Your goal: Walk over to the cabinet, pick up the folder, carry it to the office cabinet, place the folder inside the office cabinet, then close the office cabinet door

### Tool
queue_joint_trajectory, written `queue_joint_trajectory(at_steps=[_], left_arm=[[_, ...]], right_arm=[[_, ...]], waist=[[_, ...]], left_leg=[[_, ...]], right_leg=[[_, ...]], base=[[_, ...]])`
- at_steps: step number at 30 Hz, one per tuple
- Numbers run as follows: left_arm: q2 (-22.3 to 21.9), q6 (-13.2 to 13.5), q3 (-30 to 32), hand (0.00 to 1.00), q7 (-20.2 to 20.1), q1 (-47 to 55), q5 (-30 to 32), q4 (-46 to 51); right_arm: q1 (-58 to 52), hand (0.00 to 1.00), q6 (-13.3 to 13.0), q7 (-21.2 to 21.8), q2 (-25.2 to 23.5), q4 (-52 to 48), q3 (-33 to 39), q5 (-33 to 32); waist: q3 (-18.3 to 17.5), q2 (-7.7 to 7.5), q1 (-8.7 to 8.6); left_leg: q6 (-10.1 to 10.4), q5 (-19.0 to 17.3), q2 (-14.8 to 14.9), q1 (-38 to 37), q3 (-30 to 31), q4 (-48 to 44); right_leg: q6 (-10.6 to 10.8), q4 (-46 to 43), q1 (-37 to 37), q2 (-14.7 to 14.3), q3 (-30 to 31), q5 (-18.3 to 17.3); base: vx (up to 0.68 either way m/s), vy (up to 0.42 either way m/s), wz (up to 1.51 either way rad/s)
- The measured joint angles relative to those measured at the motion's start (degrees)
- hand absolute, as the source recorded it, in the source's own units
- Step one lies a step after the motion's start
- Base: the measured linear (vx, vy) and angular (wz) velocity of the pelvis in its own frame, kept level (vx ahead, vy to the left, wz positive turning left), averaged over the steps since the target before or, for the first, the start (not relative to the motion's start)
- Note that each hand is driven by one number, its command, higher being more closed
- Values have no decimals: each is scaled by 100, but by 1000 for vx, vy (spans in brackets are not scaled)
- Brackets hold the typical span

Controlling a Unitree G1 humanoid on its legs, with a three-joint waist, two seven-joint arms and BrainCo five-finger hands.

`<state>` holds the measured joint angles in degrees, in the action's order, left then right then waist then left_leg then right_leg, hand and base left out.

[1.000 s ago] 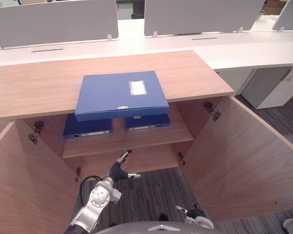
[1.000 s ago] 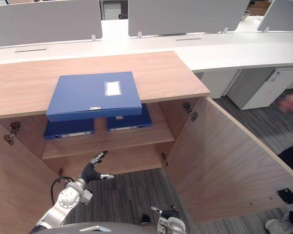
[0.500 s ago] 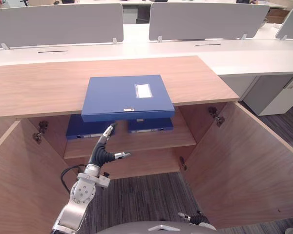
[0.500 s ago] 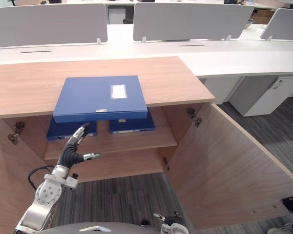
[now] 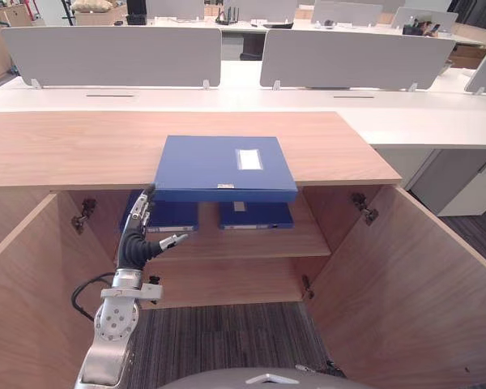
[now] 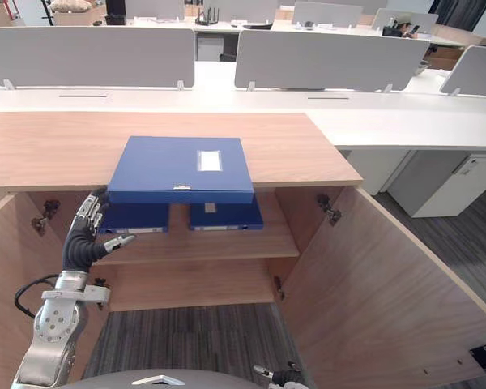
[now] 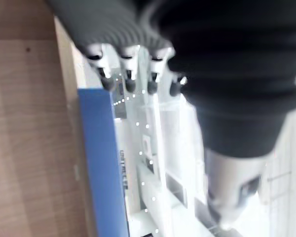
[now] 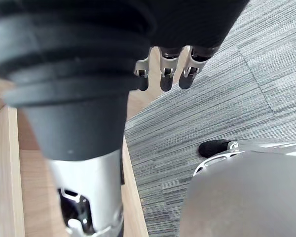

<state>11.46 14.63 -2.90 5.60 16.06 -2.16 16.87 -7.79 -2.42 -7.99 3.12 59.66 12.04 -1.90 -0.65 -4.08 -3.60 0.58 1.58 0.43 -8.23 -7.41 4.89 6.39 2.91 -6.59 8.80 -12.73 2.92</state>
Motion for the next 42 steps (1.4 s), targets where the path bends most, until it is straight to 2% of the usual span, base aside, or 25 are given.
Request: queue_joint_trajectory(at_steps=[11, 16, 23, 30, 34, 38, 42], left_arm=[[-64, 18, 539, 0, 170, 8, 78, 298], [162, 16, 473, 0, 391, -217, 934, 298], [975, 33, -178, 0, 404, -908, 2263, 315], [1382, 173, -677, 0, 418, -1457, 3059, 671], [1663, 217, -998, 0, 546, -1685, 3595, 524], [1847, 180, -1129, 0, 742, -1837, 4186, 165], [1849, 3, -1194, 0, 962, -1998, 4710, -212]], right_arm=[[-115, 0, 0, 50, -32, 54, -13, 4], [-112, 0, -11, 51, -15, 147, -62, 6], [-120, 0, -35, 50, 42, 243, -189, 9], [-109, 0, -165, 48, 60, 428, -177, 4], [-110, 0, -171, 47, 70, 426, -178, 3], [-106, 0, -173, 44, 85, 422, -180, -5], [-103, 0, -177, 37, 87, 418, -179, -73]], waist=[[13, -54, 5], [12, -53, -2], [11, -43, -98], [5, -29, -150], [5, -10, -173], [7, 16, -203], [7, 28, -275]], left_leg=[[25, -22, 1, -65, 88, 1], [28, -26, 9, -75, 92, 1], [72, -60, 35, -66, 48, -1], [81, -102, 65, 16, -68, -3], [36, -83, 56, -86, -68, -34], [36, -89, 70, -86, -60, -31], [79, -134, 71, -85, -74, -3]], right_leg=[[24, -8, -134, 3, -64, -91], [-11, 8, -132, -8, -64, -70], [-48, 19, -121, -33, -8, -45], [-37, -49, 11, -44, 138, -60], [-91, -67, -33, -73, 132, -98], [-128, -60, -15, -88, 113, -120], [-134, -29, -15, -91, 114, -116]], base=[[-17, -4, 4], [0, 0, 0], [-3, -1, -2], [-6, -1, -9], [34, -3, 0], [0, 0, 0], [-4, -1, -1]])
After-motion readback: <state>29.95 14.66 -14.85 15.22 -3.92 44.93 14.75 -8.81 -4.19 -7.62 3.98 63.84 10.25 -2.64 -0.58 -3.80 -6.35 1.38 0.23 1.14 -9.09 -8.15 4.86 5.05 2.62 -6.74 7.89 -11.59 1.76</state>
